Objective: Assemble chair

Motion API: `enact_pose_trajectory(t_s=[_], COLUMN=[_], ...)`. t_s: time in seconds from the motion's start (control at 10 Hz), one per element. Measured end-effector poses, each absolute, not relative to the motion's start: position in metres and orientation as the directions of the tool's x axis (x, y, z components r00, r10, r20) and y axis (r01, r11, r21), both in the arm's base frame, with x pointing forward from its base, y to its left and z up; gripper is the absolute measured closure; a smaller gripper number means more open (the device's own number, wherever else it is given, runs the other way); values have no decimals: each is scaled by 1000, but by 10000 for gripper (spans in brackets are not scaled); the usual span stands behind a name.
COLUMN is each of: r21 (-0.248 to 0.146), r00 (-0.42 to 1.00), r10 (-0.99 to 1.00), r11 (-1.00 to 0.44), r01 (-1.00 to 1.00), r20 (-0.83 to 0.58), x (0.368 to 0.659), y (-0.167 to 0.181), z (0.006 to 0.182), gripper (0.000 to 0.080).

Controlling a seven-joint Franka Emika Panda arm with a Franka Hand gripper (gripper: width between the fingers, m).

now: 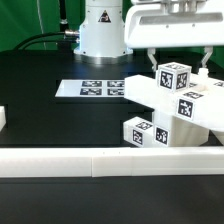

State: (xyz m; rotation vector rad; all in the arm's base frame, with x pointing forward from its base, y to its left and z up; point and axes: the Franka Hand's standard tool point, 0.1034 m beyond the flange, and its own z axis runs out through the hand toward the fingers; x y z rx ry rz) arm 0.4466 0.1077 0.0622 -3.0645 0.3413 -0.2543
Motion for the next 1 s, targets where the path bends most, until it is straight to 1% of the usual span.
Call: enact_pose_trajectory(t_s=[0.1,0.2,0.6,0.7,0.8,1.0], r21=[-57,-51,-51,-45,-35,-24], r00=[958,957,956,954,961,966], r10=[-233,-235,-235,-223,-208,-194], r11=[-972,-972,-972,-975,-978,-981], r01=[-226,-230,-229,-218,-205,-193], r20=[167,170,177,201,182,171], x=[445,443,442,434,427,423], y=[105,104,105,107,112,115], z=[49,40,38,27,16,7], gripper=[150,150,150,150,150,150])
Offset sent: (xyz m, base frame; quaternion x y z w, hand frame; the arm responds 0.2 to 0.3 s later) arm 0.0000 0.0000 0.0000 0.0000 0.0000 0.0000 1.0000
